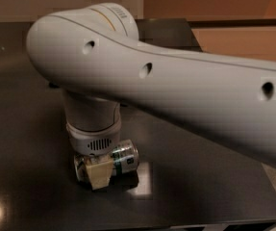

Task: Place 7up can upright

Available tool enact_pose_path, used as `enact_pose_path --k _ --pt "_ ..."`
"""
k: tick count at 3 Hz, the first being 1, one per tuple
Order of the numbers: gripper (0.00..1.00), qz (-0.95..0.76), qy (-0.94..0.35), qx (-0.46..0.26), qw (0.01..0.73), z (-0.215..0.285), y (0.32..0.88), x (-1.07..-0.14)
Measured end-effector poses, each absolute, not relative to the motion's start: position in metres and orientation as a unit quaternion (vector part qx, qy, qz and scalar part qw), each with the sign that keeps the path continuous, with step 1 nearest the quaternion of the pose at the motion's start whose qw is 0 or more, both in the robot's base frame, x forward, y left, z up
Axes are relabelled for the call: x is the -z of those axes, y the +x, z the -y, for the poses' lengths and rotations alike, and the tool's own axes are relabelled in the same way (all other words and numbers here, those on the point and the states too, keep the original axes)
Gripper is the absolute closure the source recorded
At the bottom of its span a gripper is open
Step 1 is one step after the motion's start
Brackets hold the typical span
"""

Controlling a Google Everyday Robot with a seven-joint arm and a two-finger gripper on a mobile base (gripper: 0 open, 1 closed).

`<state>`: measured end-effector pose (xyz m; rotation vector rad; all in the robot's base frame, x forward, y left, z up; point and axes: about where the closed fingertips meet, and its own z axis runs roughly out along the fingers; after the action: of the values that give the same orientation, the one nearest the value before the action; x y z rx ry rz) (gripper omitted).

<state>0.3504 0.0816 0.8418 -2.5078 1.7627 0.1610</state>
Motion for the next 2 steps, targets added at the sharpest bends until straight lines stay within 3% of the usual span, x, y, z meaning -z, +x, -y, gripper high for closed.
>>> enact_pose_path --k 1,2 --pt "0.97 -0.566 -0.818 -0.086 0.060 -0.083 0.351 -0.863" --pt "1.00 -0.559 -0.812 -0.141 0.093 -0.084 0.357 -0.879"
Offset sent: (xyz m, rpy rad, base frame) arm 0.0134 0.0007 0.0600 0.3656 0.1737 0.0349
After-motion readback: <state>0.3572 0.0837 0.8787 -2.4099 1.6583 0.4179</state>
